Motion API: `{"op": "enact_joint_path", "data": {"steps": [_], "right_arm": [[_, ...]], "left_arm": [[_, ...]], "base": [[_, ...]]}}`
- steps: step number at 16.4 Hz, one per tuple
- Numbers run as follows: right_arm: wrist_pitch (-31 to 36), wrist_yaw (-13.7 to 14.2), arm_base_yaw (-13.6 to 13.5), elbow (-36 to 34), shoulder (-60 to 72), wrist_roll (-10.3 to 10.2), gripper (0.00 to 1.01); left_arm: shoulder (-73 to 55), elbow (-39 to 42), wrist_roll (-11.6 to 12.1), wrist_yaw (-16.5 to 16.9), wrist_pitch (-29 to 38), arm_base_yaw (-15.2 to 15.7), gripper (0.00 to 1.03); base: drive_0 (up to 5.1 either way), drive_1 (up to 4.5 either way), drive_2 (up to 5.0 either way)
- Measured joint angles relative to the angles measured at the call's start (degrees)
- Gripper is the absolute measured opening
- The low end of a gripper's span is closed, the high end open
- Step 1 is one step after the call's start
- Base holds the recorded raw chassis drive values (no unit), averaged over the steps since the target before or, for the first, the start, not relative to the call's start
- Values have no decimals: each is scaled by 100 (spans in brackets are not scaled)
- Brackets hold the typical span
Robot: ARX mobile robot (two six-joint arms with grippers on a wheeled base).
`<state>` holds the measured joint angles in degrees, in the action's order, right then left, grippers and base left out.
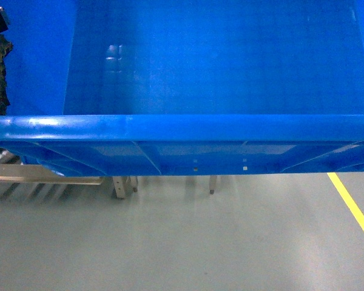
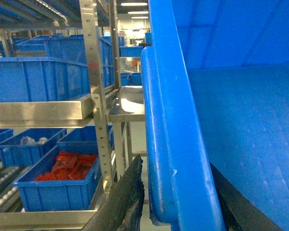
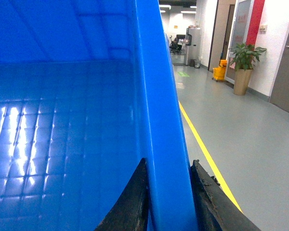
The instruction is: Place box next to blue box on left shelf
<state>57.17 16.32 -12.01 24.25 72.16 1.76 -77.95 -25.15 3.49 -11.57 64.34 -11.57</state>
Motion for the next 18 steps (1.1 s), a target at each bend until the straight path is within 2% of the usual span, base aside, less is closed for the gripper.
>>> {"op": "enact_joint_path", "data": {"steps": [7, 11, 18], "right_arm": [[13, -2, 0, 0, 0, 2, 17], [-11, -7, 0, -2, 2, 0, 17], [7, 11, 0, -2, 2, 2, 17]], "left_arm": [[0, 0, -2, 0, 13, 0, 29], [-2, 0, 0, 0, 4, 0, 29], [-2, 0, -2, -2, 0, -9, 29]], "base": [[9, 432, -414], [0, 0, 0], [-489, 256, 256]]}}
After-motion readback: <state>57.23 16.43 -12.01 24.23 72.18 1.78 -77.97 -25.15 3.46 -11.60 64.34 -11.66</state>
